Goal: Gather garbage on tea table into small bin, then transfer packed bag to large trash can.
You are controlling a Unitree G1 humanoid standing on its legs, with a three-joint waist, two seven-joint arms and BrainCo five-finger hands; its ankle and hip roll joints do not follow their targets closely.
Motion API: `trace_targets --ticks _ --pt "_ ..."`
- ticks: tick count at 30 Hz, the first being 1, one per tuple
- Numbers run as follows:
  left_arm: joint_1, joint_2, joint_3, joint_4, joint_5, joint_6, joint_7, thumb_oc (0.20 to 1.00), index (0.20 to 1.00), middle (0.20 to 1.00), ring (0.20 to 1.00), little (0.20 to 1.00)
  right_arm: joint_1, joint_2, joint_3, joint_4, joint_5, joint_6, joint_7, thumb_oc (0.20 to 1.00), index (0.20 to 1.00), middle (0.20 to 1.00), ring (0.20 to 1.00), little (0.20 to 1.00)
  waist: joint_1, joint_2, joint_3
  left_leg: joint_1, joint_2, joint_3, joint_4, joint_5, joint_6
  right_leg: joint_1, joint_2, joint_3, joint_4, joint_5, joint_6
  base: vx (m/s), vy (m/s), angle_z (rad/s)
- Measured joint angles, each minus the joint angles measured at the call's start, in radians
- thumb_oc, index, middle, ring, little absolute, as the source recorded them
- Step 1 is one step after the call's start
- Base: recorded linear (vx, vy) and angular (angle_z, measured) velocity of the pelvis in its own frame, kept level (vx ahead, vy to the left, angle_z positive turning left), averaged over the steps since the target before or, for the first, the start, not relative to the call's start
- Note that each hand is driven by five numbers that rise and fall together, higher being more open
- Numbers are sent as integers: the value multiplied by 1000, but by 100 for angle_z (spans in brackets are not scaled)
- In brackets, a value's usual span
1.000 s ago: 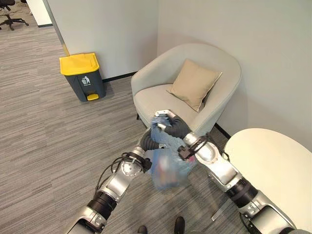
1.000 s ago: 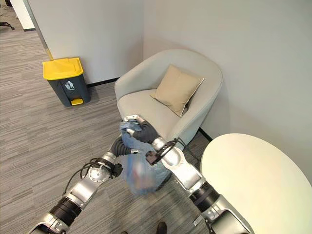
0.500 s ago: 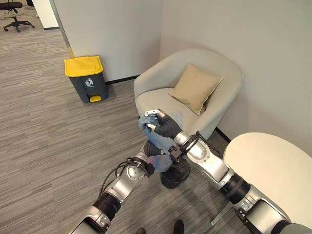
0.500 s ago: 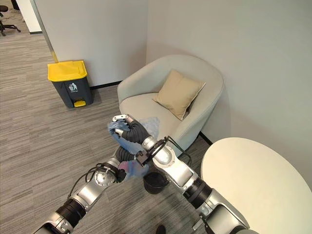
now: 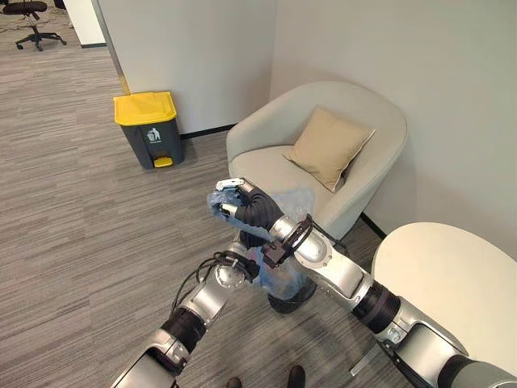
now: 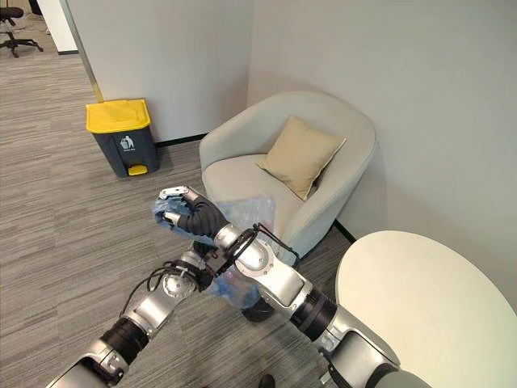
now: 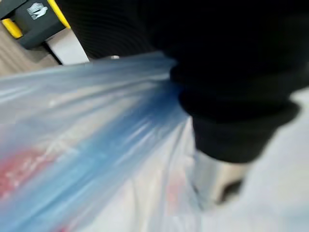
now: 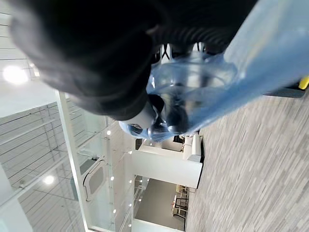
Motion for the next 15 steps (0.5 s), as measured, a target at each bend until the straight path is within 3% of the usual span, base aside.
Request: trace_targets --ticks 15 --pt "57 22 40 -81 -86 -7 -2 200 200 200 200 200 14 -66 -12 -30 -57 -7 60 200 200 200 200 200 -15 0 0 16 1 21 -5 0 0 2 1 18 1 1 -1 9 -3 -3"
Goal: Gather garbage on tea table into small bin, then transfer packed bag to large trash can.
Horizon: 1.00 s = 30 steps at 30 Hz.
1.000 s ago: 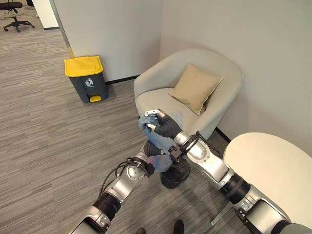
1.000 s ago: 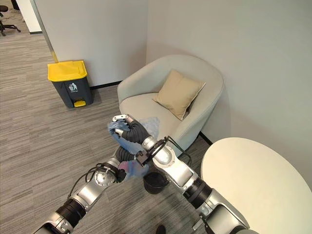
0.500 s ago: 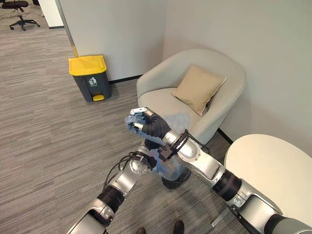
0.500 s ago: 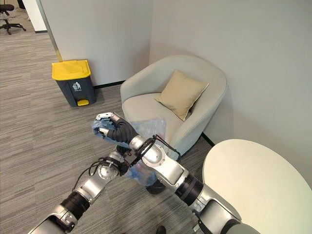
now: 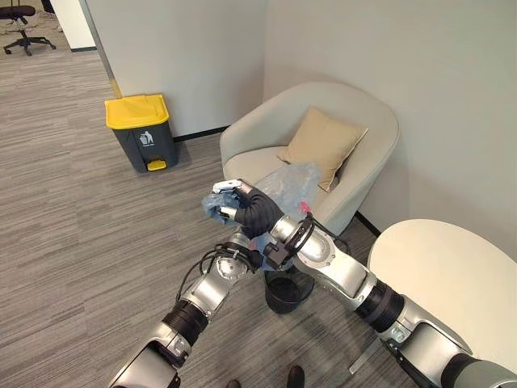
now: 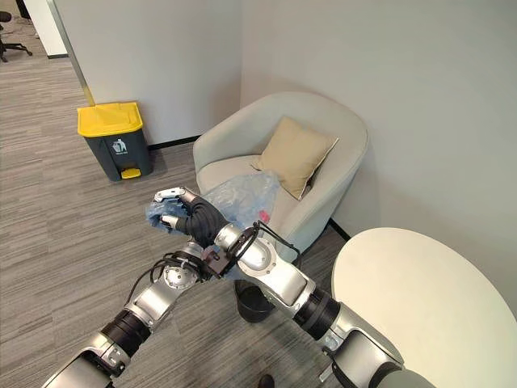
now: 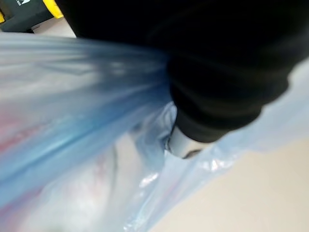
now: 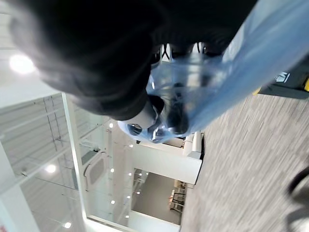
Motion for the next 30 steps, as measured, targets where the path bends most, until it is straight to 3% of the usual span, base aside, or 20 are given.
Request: trace_targets --ticks 1,2,4,7,13,15,22,24,28,30 --pt "36 4 32 -12 -7 -6 1 200 200 200 200 200 3 -49 -5 -16 -96 0 2 507 507 507 507 507 -1 1 0 0 1 0 0 0 0 0 0 0 0 0 0 18 -38 -1" --pt "51 9 39 -11 -22 -7 2 200 200 200 200 200 12 -74 -10 -30 -117 0 1 1000 1000 1000 1000 1000 -2 2 0 0 1 0 0 0 0 0 1 0 0 0 0 13 -31 -1" --pt "108 14 89 -74 -44 -17 5 200 200 200 200 200 61 -82 -41 -58 -231 -8 -3 1000 1000 1000 1000 1000 -9 6 0 1 2 0 -2 1 -1 0 1 1 -2 0 0 19 -36 -2" --pt "249 13 183 -141 -77 -38 23 200 200 200 200 200 186 -183 -157 -113 -440 -23 -42 1000 1000 1000 1000 1000 -11 27 -2 5 3 2 -6 1 -1 2 2 2 -3 -2 2 30 -45 -2" --pt "312 28 225 -141 -113 -38 22 200 200 200 200 200 241 -262 -284 -180 -596 -53 -101 1000 1000 1000 1000 1000 -12 36 -1 18 8 3 -19 4 -1 12 8 4 -4 -9 11 0 0 0" --pt "327 32 241 -141 -113 -38 10 200 200 200 200 200 294 -262 -337 -210 -613 -81 -115 1000 1000 1000 1000 1000 -12 36 -1 19 9 3 -19 3 -1 13 9 5 -4 -10 12 0 0 0" --pt "432 56 343 -104 -113 -42 -49 200 200 200 200 200 518 -290 -490 -180 -610 -86 -110 1000 1000 1000 1000 1000 -19 42 -3 19 13 5 -19 2 0 12 13 5 -4 -14 9 1 -4 0" --pt "488 61 386 -77 -113 -37 -77 200 200 200 200 200 627 -293 -549 -84 -572 -47 -85 1000 1000 1000 1000 1000 -19 50 -1 18 14 6 -19 2 1 10 14 6 -4 -15 8 -2 -16 -1" --pt "576 72 473 -55 -114 -42 -148 200 200 200 200 200 784 -230 -660 125 -510 -48 -44 1000 1000 1000 1000 1000 -35 62 -1 19 18 8 -19 2 1 7 17 6 -4 -15 8 -20 -48 -2" --pt "661 70 533 -3 -127 -41 -177 200 200 200 200 200 880 -215 -679 314 -490 2 -24 1000 1000 1000 1000 1000 -37 84 13 13 18 8 -23 -5 -2 4 17 7 -4 -16 7 -38 -54 -4"
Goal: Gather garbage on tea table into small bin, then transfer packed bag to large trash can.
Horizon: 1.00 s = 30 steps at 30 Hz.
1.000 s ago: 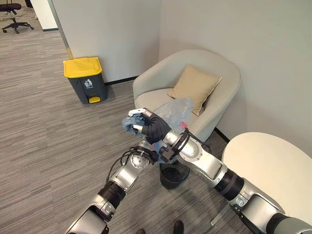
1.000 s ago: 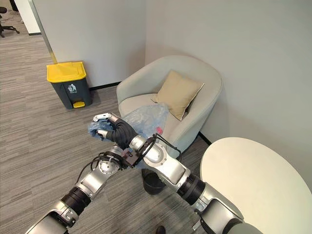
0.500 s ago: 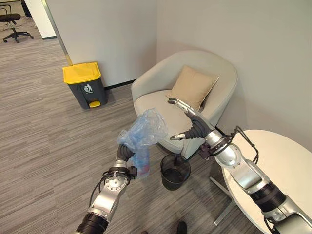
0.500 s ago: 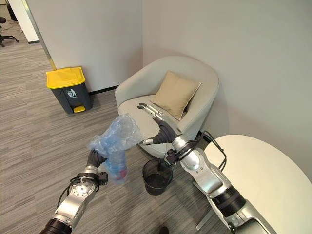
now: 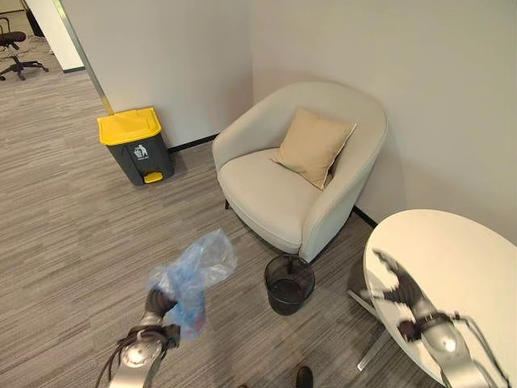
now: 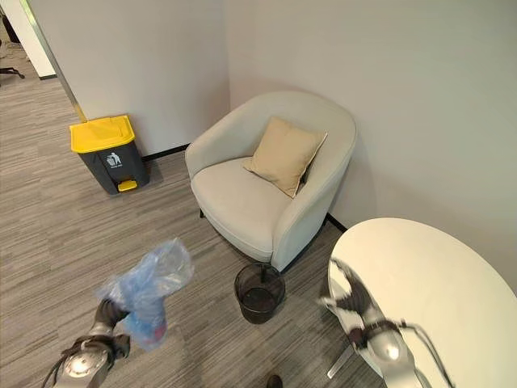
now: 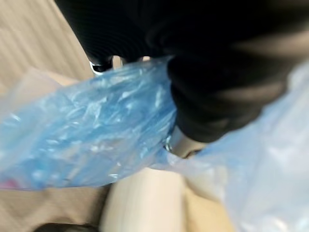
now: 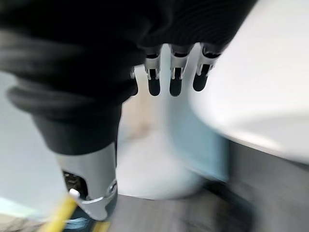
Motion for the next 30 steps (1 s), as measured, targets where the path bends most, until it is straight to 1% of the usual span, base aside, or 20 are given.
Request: trace_targets --ticks 1,4,6,7,8,9,11,12,13,14,16,17,18,19,21,23,25,26,28,30 --pt "20 0 3 15 -6 1 -12 200 200 200 200 200 22 0 0 25 0 7 4 1000 1000 1000 1000 1000 0 7 7 -2 1 -2 -2 -6 9 -1 1 0 0 0 0 -101 -71 -3" --pt "60 -16 13 31 -28 -1 -46 200 200 200 200 200 24 29 -32 99 39 2 3 1000 1000 1000 1000 1000 4 12 17 -41 3 -14 17 -8 4 -25 4 -5 0 -6 -9 -91 -41 13" --pt "46 -26 19 75 -35 2 -57 200 200 200 200 200 12 41 -37 85 66 8 2 1000 1000 1000 1000 1000 8 7 44 -80 2 -34 52 -14 -4 -42 2 -14 5 -8 -14 -158 -25 31" --pt "46 -42 26 95 -48 4 -62 200 200 200 200 200 -6 42 -38 76 77 7 -6 1000 1000 1000 1000 1000 25 12 73 -104 2 -53 67 3 -21 -43 1 -40 2 -2 -10 -233 -21 32" --pt "44 -43 26 96 -49 4 -62 200 200 200 200 200 -7 42 -37 76 78 7 -6 1000 1000 1000 1000 1000 25 12 75 -105 1 -55 68 3 -22 -43 0 -42 2 -2 -10 -153 -11 78" --pt "10 -55 21 112 -67 5 -62 200 200 200 200 200 -28 42 -37 72 92 7 -15 1000 1000 1000 1000 1000 30 11 101 -136 1 -88 77 -1 -15 -45 -3 -87 3 -7 -17 -104 7 89" --pt "-26 -55 13 116 -67 5 -62 200 200 200 200 200 -58 43 -39 62 95 5 -28 1000 1000 1000 1000 1000 41 0 118 -184 8 -82 82 -2 -17 -77 -9 -113 10 -17 -26 -100 32 92" --pt "-40 -54 8 116 -67 6 -61 200 200 200 200 200 -80 39 -40 55 95 4 -36 1000 1000 1000 1000 1000 55 9 132 -205 20 -64 87 -5 -17 -85 -10 -136 21 -17 -26 -71 47 77" --pt "-60 -50 -7 114 -67 6 -59 200 200 200 200 200 -104 38 -42 47 95 4 -51 1000 1000 1000 1000 1000 54 12 144 -227 32 -33 90 -14 -17 -93 -17 -165 29 -18 -27 -28 81 96" --pt "-88 -46 -16 114 -67 5 -58 200 200 200 200 200 -115 43 -40 48 95 5 -63 1000 1000 1000 1000 1000 41 -7 158 -232 40 39 98 -39 -27 -92 -36 -202 23 -22 -35 13 68 103" --pt "-124 -46 -23 113 -67 6 -56 200 200 200 200 200 -160 52 -36 45 96 5 -73 1000 1000 1000 1000 1000 44 -29 170 -240 69 169 149 -40 -26 -94 -73 -246 22 -25 -38 40 78 81" --pt "-130 -46 -33 113 -66 5 -56 200 200 200 200 200 -174 51 -37 40 96 4 -80 1000 1000 1000 1000 1000 35 -21 166 -229 87 223 165 -43 -28 -84 -75 -263 23 -25 -37 59 65 57" --pt "-136 -46 -43 113 -66 4 -56 200 200 200 200 200 -185 46 -37 38 96 4 -88 1000 1000 1000 1000 1000 32 -6 166 -200 100 243 158 -42 -29 -78 -72 -277 29 -27 -31 189 122 50" --pt "-144 -46 -47 113 -66 4 -56 200 200 200 200 200 -191 45 -39 36 96 3 -91 1000 1000 1000 1000 1000 28 1 169 -190 101 240 138 -10 -27 -78 -76 -279 45 -34 -20 209 160 33" --pt "-150 -37 -47 113 -65 4 -51 200 200 200 200 200 -193 63 -32 39 96 5 -92 1000 1000 1000 1000 1000 33 -14 165 -183 72 233 129 -20 -16 -76 -105 -263 70 -50 7 167 244 23" --pt "-151 -30 -46 113 -65 4 -47 200 200 200 200 200 -195 83 -31 39 96 6 -94 1000 1000 1000 1000 1000 31 -26 161 -170 45 237 130 -21 -5 -82 -126 -242 87 -47 17 74 199 4" --pt "-151 -17 -45 113 -65 4 -43 200 200 200 200 200 -207 103 -23 39 96 6 -94 1000 1000 1000 1000 1000 35 -36 154 -169 20 268 132 -27 18 -104 -160 -216 105 -23 38 48 254 -24" --pt "-162 -9 -46 116 -65 3 -38 200 200 200 200 200 -209 115 -27 40 96 7 -98 1000 1000 1000 1000 1000 42 -42 154 -172 3 270 143 -40 33 -122 -172 -204 145 -26 45 91 279 -21" --pt "-194 -3 -47 116 -64 3 -33 200 200 200 200 200 -227 118 -13 40 97 7 -106 1000 1000 1000 1000 1000 36 -38 154 -177 -1 261 154 -52 49 -170 -197 -181 251 -47 44 127 117 12" --pt "-232 7 -48 116 -64 0 -25 200 200 200 200 200 -227 117 13 39 97 7 -108 1000 1000 1000 1000 1000 19 -44 155 -167 -19 212 152 -64 68 -223 -213 -64 389 -115 59 154 99 51"
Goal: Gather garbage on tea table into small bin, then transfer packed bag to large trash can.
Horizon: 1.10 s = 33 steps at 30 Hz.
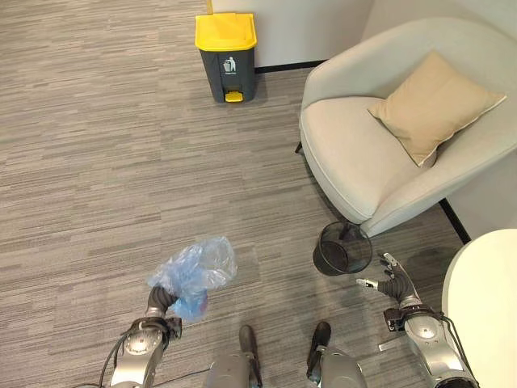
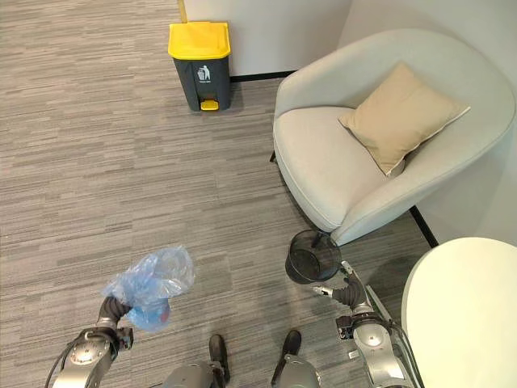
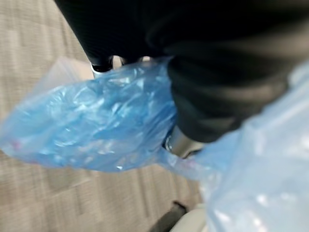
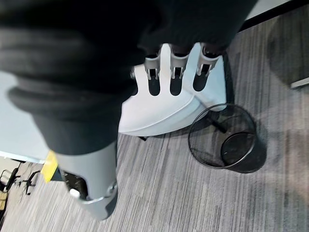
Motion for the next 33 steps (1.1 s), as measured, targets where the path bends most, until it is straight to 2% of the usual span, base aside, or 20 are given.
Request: trace_targets --ticks 2,4,5,6,7,8,12,13,14,16,17,20,23,24,25,26,27,28,31,33 --pt "-3 23 0 1 0 -9 1 200 200 200 200 200 -8 1 21 0 9 -1 0 1000 1000 1000 1000 1000 2 -12 0 25 -10 -7 -23 -3 17 -47 46 84 15 -62 19 145 44 26" --pt "15 30 0 1 0 -10 3 200 200 200 200 200 -11 1 26 0 16 -1 -2 1000 1000 1000 1000 1000 3 -33 -4 34 -28 -10 -22 -15 19 -71 73 52 -48 -31 7 259 23 26" --pt "33 17 -1 3 0 -10 4 200 200 200 200 200 -10 0 29 1 17 -1 -2 1000 1000 1000 1000 1000 0 -26 2 42 -32 -29 -24 -23 15 -77 91 33 -104 24 -16 396 -10 26" --pt "36 7 0 11 0 -11 5 200 200 200 200 200 -10 -2 31 1 17 0 -2 1000 1000 1000 1000 1000 2 -20 5 48 -28 -47 -28 -31 11 -77 96 24 -115 43 -10 442 -22 24" --pt "17 -21 1 55 0 -9 10 200 200 200 200 200 -29 -7 31 -2 16 -1 -2 1000 1000 1000 1000 1000 -2 20 27 51 7 -65 -27 -38 11 -137 117 22 -19 17 -13 346 -64 30" --pt "15 -25 -3 57 0 -7 7 200 200 200 200 200 -33 -6 31 -1 16 0 -2 1000 1000 1000 1000 1000 -19 30 36 55 19 -83 -24 -38 5 -146 119 16 -63 29 -10 349 -74 42" --pt "24 -32 -10 74 0 -6 8 200 200 200 200 200 -13 -8 33 1 16 0 -7 1000 1000 1000 1000 1000 -24 16 38 162 51 -149 -42 -118 -92 -146 80 5 -185 88 14 393 -167 54" --pt "20 -40 -16 72 0 -4 8 200 200 200 200 200 -3 -13 31 4 16 1 -9 1000 1000 1000 1000 1000 -39 36 36 180 86 -195 -45 -136 -115 -149 105 7 -110 96 -6 319 -187 112" --pt "23 -40 -46 53 1 -3 4 200 200 200 200 200 23 -29 30 5 16 2 -8 1000 1000 1000 1000 1000 -52 61 25 185 121 -257 -45 -154 -126 -149 147 -1 -51 24 -51 302 -214 97" --pt "43 -41 -45 1 1 -6 0 200 200 200 200 200 2 -45 26 5 16 -1 -8 1000 1000 1000 1000 1000 -36 57 22 186 90 -272 5 -135 -138 -140 185 -12 -29 -13 -98 275 -225 40" --pt "47 -41 -45 0 1 -5 -2 200 200 200 200 200 -9 -50 14 4 16 -1 -8 1000 1000 1000 1000 1000 -46 63 15 179 93 -237 45 -110 -136 -123 200 -39 -26 -37 -127 217 -197 51" --pt "26 -42 -45 -3 1 -5 -3 200 200 200 200 200 -13 -65 -6 -1 17 -4 -9 1000 1000 1000 1000 1000 -56 32 5 100 130 -240 251 -79 -176 -34 247 -71 -95 -57 -157 169 -151 23" --pt "13 -37 -46 -3 1 -6 -3 200 200 200 200 200 0 -64 1 1 19 -3 -10 1000 1000 1000 1000 1000 -71 -9 -15 2 102 -213 352 -88 -192 46 267 -79 -193 -31 -184 138 -57 -1" --pt "-4 -35 -46 -2 1 -7 -3 200 200 200 200 200 2 -64 0 1 20 -3 -11 1000 1000 1000 1000 1000 -71 -23 -20 -33 78 -206 311 -89 -189 51 266 -76 -212 -30 -168 201 28 -13" --pt "-25 -40 -56 1 1 -8 -2 200 200 200 200 200 -3 -64 0 10 34 -2 -11 1000 1000 1000 1000 1000 -79 -19 -12 -67 59 -201 191 -69 -164 39 268 -71 -161 -61 32 153 38 -16" --pt "-32 -61 -63 2 3 -11 -4 200 200 200 200 200 -9 -84 -4 -1 37 -7 -12 1000 1000 1000 1000 1000 -82 28 -6 -98 116 -222 135 -24 -162 -20 273 -42 -4 -123 -81 184 89 20" --pt "-76 -88 -92 25 14 -15 -10 200 200 200 200 200 -8 -121 -26 23 37 0 -22 1000 1000 1000 1000 1000 -104 37 -8 -168 156 -185 101 10 -194 4 250 13 -51 -137 -184 120 93 3" --pt "-69 -79 -97 22 28 -15 -15 200 200 200 200 200 -28 -117 -25 32 38 3 -23 1000 1000 1000 1000 1000 -91 26 -10 -189 153 -167 91 11 -195 24 241 38 -109 -105 -159 148 118 -5" --pt "-43 -55 -93 33 40 -16 -14 200 200 200 200 200 23 -81 2 32 40 -2 -26 1000 1000 1000 1000 1000 -83 30 -15 -174 160 -145 78 42 -182 142 265 21 -239 -60 -163 238 255 -7" --pt "-10 -43 -86 36 41 -13 -15 200 200 200 200 200 28 -51 -4 36 37 0 -27 1000 1000 1000 1000 1000 -88 33 -22 -94 105 -130 27 56 -145 167 272 34 -248 -60 -144 255 366 -12"
